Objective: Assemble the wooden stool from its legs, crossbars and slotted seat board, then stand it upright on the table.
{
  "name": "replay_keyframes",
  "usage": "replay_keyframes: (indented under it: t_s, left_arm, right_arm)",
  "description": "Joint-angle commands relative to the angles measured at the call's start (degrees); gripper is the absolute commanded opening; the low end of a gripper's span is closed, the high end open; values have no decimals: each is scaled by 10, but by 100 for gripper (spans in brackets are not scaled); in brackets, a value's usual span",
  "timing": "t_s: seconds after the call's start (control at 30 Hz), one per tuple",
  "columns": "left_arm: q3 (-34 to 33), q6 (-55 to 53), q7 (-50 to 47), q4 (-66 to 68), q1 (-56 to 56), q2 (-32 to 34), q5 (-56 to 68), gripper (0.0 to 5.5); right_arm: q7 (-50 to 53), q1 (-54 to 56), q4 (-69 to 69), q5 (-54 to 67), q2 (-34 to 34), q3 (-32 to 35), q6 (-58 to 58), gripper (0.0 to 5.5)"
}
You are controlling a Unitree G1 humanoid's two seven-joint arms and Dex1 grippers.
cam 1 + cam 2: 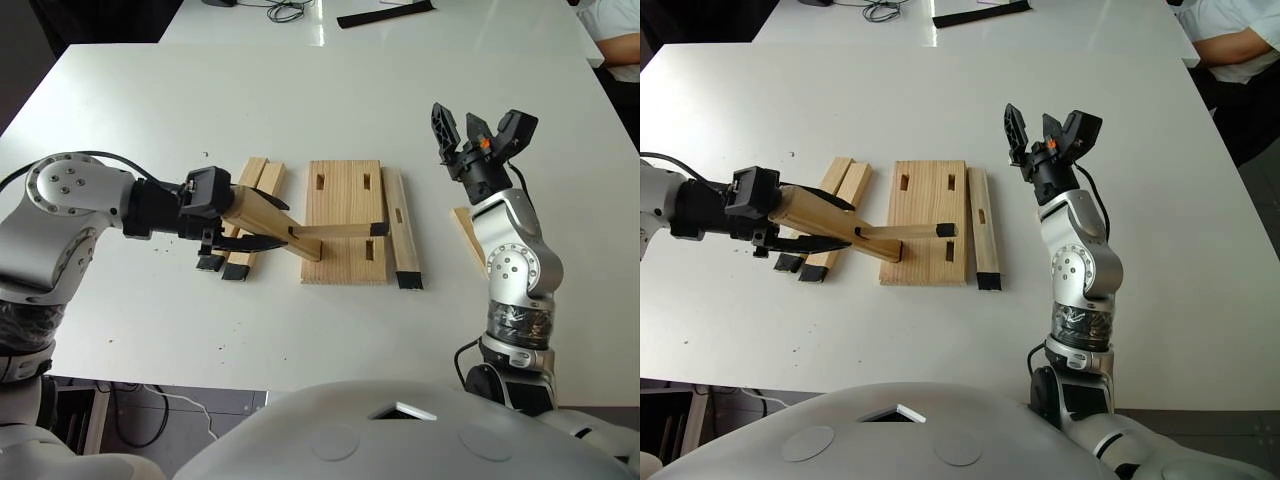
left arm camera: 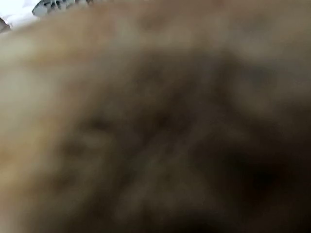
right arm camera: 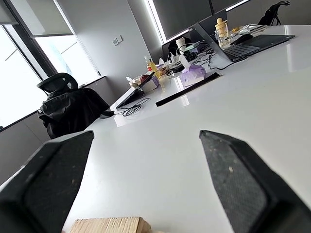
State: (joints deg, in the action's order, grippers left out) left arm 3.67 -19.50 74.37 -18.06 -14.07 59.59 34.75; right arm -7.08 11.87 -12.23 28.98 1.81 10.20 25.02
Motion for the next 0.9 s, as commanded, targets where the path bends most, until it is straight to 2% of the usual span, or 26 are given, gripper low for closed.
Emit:
replay_keyframes:
  t_s: [0.03,0.17,0.33,0.43,0.5,0.6,0.67,0.8,0.9]
  left_arm:
    - [-17,-45,-14,15,-40,-22,20,336]
    - [-66,-78,-33,-4,-54,-34,63,398]
    - [-153,-131,-95,-45,-64,-51,151,398]
    - [-219,-159,-185,-48,-100,-79,229,398]
    - [-286,-166,-285,-19,-127,-115,298,398]
    - [-352,-147,-388,36,-85,-157,277,398]
    - [-340,-119,-418,44,-11,-175,194,398]
    - [-254,-60,-471,84,150,-236,24,398]
    - [-225,-24,-480,87,251,-283,-37,398]
  right_arm:
    - [-1,-16,9,-8,5,9,-15,401]
    - [-3,-17,18,-8,15,23,-23,401]
    - [-8,-13,22,-6,27,26,-20,401]
    - [-14,-11,27,-4,40,31,-14,401]
    - [-17,0,36,-1,49,35,-10,401]
    - [-21,23,53,1,57,38,-7,401]
    - [-25,34,65,0,62,37,-9,401]
    - [-31,43,77,-6,66,32,-8,401]
    - [-34,41,81,-10,66,26,-9,401]
